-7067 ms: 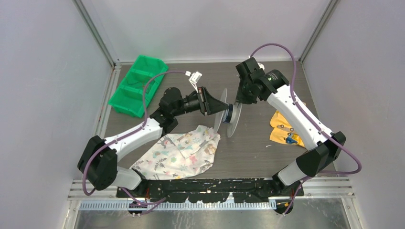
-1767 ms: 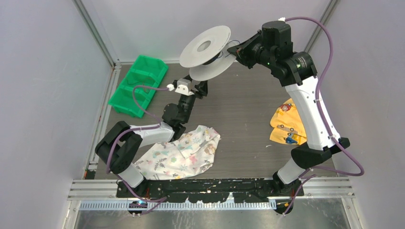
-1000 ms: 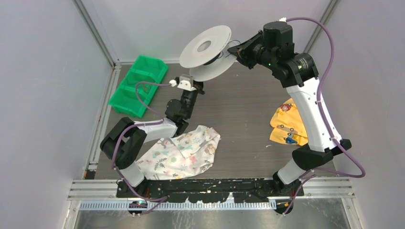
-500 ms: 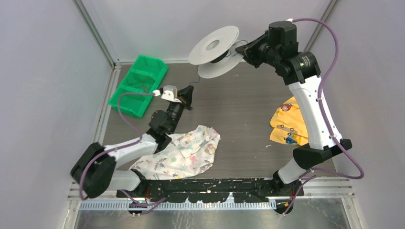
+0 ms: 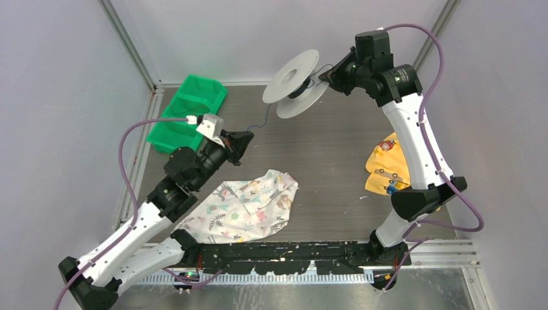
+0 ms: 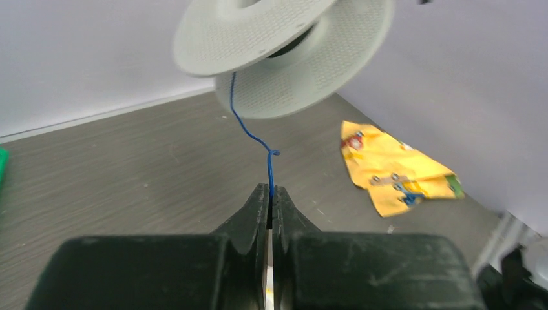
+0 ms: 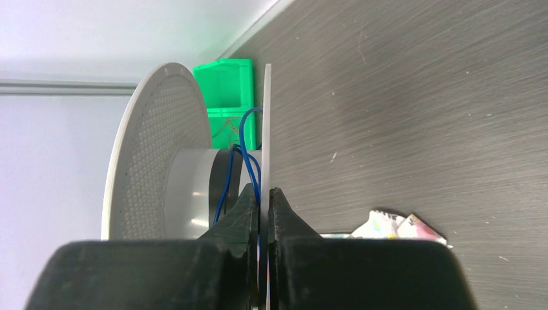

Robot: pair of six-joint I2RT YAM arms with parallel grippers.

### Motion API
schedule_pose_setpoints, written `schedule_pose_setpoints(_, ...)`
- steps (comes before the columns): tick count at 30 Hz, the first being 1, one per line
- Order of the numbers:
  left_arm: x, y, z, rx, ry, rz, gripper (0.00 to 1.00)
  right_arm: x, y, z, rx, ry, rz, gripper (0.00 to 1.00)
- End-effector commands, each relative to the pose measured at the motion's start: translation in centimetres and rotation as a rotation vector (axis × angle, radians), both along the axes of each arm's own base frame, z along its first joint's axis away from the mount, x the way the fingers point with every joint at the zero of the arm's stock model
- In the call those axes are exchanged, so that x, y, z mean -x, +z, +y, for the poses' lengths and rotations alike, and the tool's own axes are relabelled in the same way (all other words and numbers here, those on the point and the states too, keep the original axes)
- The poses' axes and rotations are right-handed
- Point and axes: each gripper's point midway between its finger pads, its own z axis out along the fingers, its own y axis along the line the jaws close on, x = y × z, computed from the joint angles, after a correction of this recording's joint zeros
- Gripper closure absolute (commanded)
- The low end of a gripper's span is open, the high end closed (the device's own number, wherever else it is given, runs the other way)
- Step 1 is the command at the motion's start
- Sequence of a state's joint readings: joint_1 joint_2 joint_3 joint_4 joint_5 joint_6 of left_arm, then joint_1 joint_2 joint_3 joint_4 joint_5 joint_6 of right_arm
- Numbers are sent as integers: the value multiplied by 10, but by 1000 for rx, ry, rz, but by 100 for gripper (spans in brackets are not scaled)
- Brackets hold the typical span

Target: Wrap the cables

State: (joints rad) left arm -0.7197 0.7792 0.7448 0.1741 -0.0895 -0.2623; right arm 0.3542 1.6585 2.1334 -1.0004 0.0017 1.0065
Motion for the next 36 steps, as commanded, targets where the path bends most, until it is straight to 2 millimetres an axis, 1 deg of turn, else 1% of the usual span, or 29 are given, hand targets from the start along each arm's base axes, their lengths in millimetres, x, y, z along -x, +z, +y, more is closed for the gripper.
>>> schedule_pose_setpoints(1,45,4,-16,-114,-241,105,100,-4,19,-1,11,8,-82,99)
schedule_pose_setpoints(4,62,14,-11,-126,-285,109,100,-9,11,-10,52,-29,-76,99)
schedule_pose_setpoints(9,78,19,-1,-127,-303,96,100,-14,1,-15,90,-52,-61,99)
schedule_pose_setpoints(11,85,23,-5,-115,-346,96,100,-16,-4,-16,105,-56,-50,99)
schedule_pose_setpoints(14,98,31,-15,-98,-439,102,100,-21,-17,-18,139,-62,-24,99)
schedule_pose_setpoints(17,107,44,-23,-89,-512,90,100,-23,-32,-18,173,-51,9,99)
schedule_pose_setpoints(19,109,56,-25,-73,-531,69,100,-24,-40,-17,188,-41,25,99)
schedule_pose_setpoints(22,103,75,-27,-25,-513,37,100,-19,-45,-9,213,-3,29,99)
schedule_pose_setpoints(25,92,92,-38,41,-513,1,100,-11,-47,7,231,61,27,99)
schedule_pose_setpoints(28,72,99,-54,84,-501,8,100,3,-49,29,240,146,31,99)
schedule_pose_setpoints(30,63,108,-66,117,-522,-14,100,14,-49,39,254,191,29,99)
schedule_pose_setpoints(33,52,116,-82,120,-553,-23,100,34,-53,49,293,252,32,99)
schedule_pose_setpoints(36,43,122,-93,88,-573,-37,100,52,-59,57,318,320,36,99)
